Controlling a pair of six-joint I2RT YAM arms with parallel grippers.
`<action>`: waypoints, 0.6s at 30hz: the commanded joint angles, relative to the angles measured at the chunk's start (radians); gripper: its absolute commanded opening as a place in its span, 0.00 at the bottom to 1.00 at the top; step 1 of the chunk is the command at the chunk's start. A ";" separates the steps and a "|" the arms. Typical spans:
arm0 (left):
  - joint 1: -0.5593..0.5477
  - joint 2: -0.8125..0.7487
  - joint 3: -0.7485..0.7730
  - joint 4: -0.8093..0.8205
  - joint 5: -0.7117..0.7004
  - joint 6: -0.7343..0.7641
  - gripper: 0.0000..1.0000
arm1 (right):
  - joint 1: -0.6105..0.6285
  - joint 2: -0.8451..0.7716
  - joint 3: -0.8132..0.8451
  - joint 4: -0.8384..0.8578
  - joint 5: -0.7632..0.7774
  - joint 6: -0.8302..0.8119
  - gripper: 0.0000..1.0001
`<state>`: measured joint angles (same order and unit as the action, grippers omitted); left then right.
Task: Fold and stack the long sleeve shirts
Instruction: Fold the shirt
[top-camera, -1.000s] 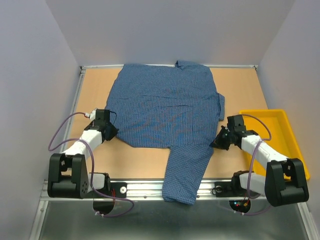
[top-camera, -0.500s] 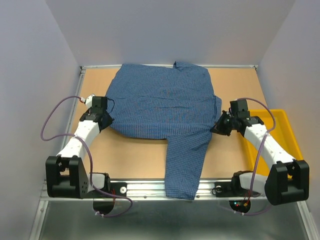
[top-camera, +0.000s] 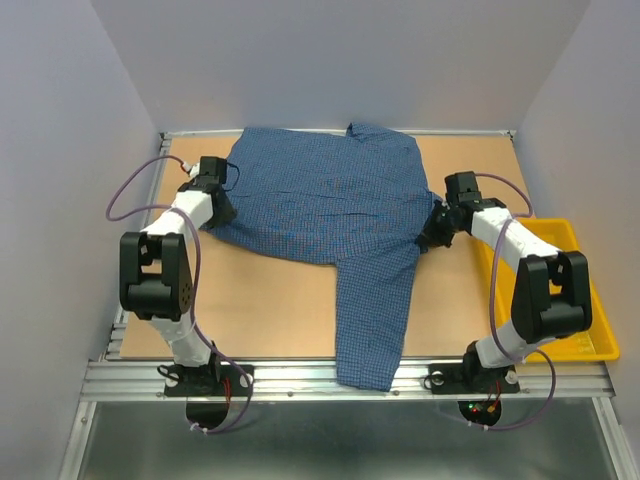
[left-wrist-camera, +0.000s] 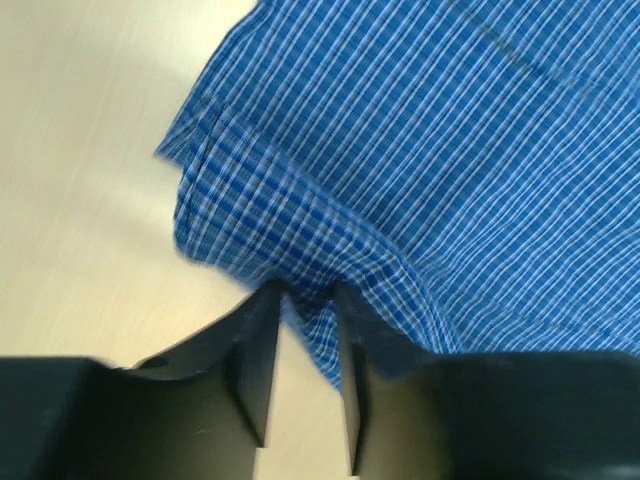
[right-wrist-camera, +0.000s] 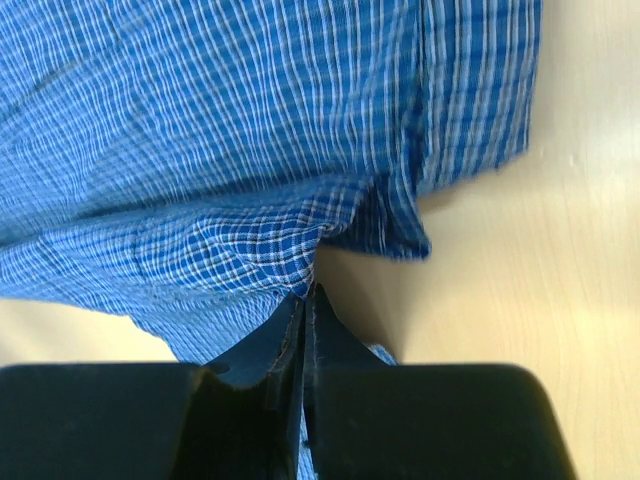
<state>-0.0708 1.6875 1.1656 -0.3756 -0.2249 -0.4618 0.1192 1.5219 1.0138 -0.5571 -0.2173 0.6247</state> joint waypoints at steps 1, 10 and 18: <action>-0.001 0.063 0.138 0.007 0.015 0.037 0.44 | 0.002 0.059 0.123 0.049 0.061 -0.017 0.05; -0.001 0.097 0.226 0.092 0.035 0.038 0.76 | 0.002 0.152 0.207 0.068 0.154 -0.022 0.23; 0.061 -0.127 -0.029 0.161 0.056 -0.083 0.99 | 0.002 -0.025 0.151 0.066 0.176 -0.138 0.71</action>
<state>-0.0559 1.7348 1.2442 -0.2443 -0.1722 -0.4747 0.1192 1.6489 1.1633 -0.5240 -0.0704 0.5655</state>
